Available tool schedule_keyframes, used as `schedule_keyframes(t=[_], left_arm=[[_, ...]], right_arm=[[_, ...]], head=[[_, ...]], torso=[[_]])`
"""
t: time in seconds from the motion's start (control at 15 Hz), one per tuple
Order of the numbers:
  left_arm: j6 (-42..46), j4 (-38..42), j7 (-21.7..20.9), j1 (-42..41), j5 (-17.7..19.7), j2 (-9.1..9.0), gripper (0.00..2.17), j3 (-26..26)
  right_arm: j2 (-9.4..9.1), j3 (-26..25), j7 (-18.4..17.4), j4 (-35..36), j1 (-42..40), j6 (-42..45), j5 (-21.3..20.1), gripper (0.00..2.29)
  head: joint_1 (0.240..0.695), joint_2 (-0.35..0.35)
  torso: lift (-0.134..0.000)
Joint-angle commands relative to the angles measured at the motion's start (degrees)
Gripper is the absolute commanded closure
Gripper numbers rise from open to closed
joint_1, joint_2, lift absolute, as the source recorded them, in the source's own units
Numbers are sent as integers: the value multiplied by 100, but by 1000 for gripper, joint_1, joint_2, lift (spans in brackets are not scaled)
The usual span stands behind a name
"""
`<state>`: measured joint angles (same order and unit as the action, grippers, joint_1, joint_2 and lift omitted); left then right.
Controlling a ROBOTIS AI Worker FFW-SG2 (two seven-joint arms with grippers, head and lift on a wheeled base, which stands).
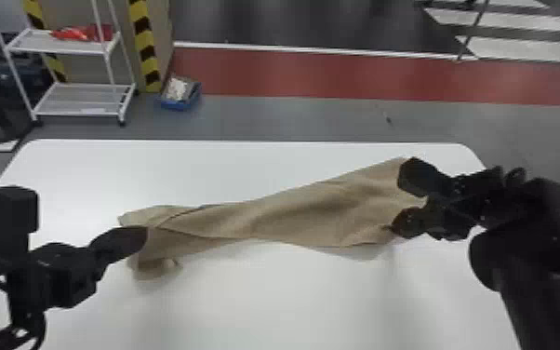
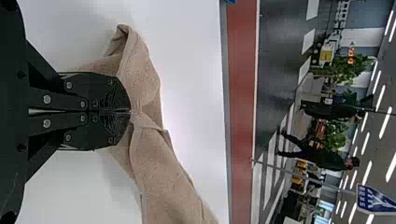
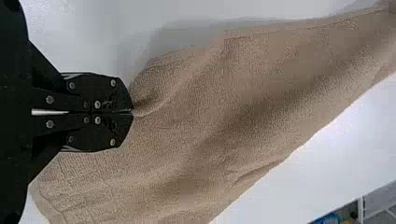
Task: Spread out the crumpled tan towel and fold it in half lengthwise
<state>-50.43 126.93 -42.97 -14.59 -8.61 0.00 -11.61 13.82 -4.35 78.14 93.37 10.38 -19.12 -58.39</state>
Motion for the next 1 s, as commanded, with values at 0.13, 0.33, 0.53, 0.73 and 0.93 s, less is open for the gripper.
schedule_keyframes(t=[0.13,0.33,0.53,0.73,0.93], left_arm=[[54,-2,-19,0,9,-15,1254,-34],[72,7,-36,9,17,-15,1254,-25],[72,33,-63,26,17,-15,1254,-16],[72,68,-71,-53,17,-15,1254,10],[72,112,-71,-141,17,-15,1254,45]], right_arm=[[86,-839,19,911,87,-1266,1242,1686],[288,-1059,19,1483,-273,-1600,1392,1686],[824,-1042,19,1755,-317,-2496,2025,1686],[323,-172,19,542,298,-2057,785,1683],[-222,75,19,-240,650,-1740,38,647]], head=[[695,-120],[695,-144],[695,-176],[695,-190],[695,-156]], torso=[[-125],[-125],[-125],[-125],[-125]])
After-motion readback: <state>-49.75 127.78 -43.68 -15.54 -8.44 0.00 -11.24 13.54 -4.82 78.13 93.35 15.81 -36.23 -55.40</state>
